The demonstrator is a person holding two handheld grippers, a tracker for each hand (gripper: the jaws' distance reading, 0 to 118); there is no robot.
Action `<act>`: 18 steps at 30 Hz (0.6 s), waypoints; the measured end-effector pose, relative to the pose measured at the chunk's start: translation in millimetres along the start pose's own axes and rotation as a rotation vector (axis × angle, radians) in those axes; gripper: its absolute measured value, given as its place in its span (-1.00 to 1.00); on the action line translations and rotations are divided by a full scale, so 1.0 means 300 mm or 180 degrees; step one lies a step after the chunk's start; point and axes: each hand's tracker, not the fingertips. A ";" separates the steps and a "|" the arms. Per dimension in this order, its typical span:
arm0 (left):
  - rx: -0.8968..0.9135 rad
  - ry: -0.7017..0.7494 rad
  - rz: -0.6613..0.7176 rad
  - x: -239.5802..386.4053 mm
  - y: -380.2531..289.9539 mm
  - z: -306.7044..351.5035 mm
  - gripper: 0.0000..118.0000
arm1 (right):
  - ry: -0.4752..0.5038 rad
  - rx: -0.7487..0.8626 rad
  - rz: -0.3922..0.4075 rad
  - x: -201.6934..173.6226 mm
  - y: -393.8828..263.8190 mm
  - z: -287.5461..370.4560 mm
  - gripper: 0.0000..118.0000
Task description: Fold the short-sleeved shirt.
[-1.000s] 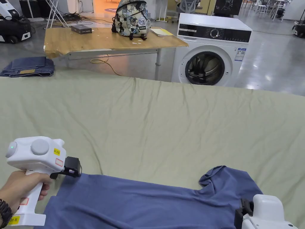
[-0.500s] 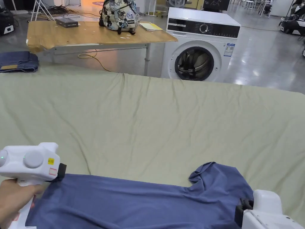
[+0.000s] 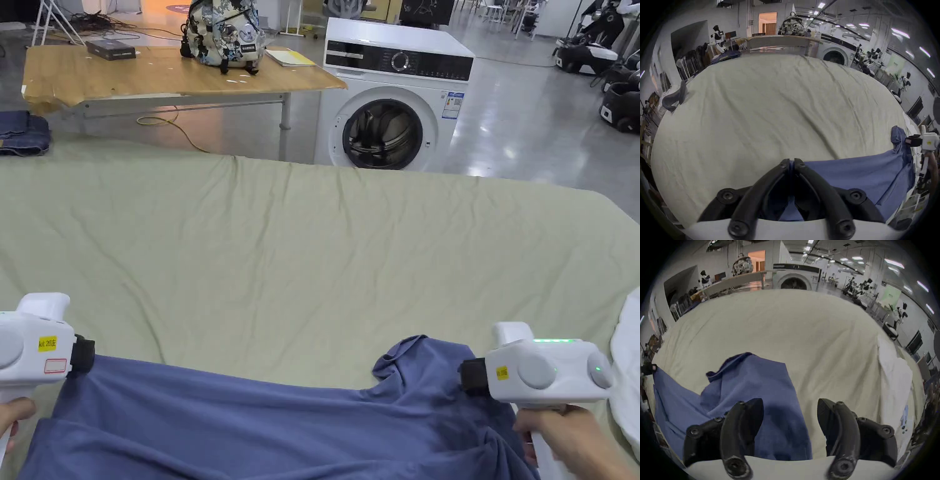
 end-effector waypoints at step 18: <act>0.0065 -0.0058 0.0018 -0.002 -0.029 0.074 -1.00 | -0.0008 0.0398 -0.0041 -0.010 -0.026 0.162 -1.00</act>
